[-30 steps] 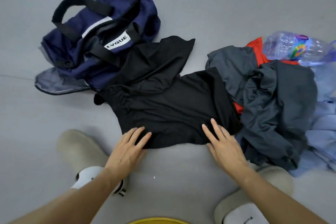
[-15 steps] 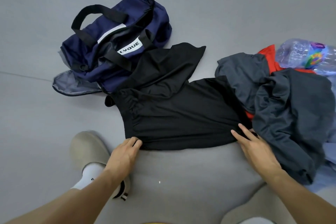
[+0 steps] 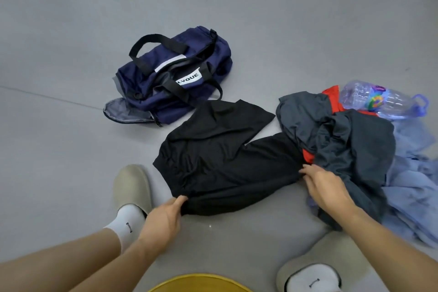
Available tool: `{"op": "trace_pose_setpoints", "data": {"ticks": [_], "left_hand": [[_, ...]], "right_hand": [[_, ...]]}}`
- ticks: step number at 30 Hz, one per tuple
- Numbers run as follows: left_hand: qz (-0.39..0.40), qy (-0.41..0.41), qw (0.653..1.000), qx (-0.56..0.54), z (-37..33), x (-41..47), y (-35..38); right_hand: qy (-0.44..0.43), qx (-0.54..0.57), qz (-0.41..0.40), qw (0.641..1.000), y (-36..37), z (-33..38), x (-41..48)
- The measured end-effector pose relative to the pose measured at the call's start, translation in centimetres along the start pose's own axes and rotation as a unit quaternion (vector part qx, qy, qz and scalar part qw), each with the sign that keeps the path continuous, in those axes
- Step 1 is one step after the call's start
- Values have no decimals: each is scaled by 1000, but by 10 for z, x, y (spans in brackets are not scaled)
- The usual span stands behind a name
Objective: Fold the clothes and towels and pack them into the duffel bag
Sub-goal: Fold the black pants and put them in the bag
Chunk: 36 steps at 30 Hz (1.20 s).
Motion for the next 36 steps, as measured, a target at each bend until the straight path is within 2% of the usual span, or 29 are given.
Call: {"op": "trace_pose_setpoints", "data": {"ticks": [2, 5, 9, 13, 15, 17, 19, 21, 23, 25, 29, 32, 36], "left_hand": [[-56, -25, 997, -34, 7, 18, -22], [-59, -65, 994, -63, 24, 51, -46], [-90, -91, 990, -66, 49, 88, -72], [-92, -147, 981, -85, 83, 118, -66], [-154, -117, 980, -50, 95, 130, -59], [-163, -37, 985, 31, 91, 137, -43], [-101, 54, 990, 86, 75, 142, -23], [-57, 82, 987, 128, 69, 145, -6], [-26, 60, 987, 149, 72, 150, 7], [-7, 34, 987, 159, 70, 150, 18], [-6, 25, 993, 114, 15, 140, 44], [-19, 27, 997, 67, -38, 143, 58], [-50, 24, 997, 57, -78, 160, 50]], "right_hand": [[-27, 10, -53, 998, -28, 26, 25], [-64, -3, -111, 992, -62, 72, 74], [-92, -27, -136, 986, -88, 137, 155], [-112, -26, -147, 982, -80, 196, 232], [-120, -7, -150, 981, -60, 216, 251], [-132, -15, -156, 979, -31, 227, 245], [-160, -16, -145, 976, 11, 232, 209], [-219, -13, -105, 970, 59, 238, 155], [-254, -38, -7, 966, 108, 233, 114], [-226, -69, 54, 970, 137, 206, 103], [-209, -148, 21, 966, 127, 142, 132], [-239, -187, 25, 953, 97, 103, 164], [-242, -198, 42, 949, 66, 84, 170]]}}
Point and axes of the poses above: each hand's wrist, its own x-axis towards the middle knuckle, its own y-axis out of the palm, z = x × y, the point moved 6 cm from there along x, towards the middle knuckle
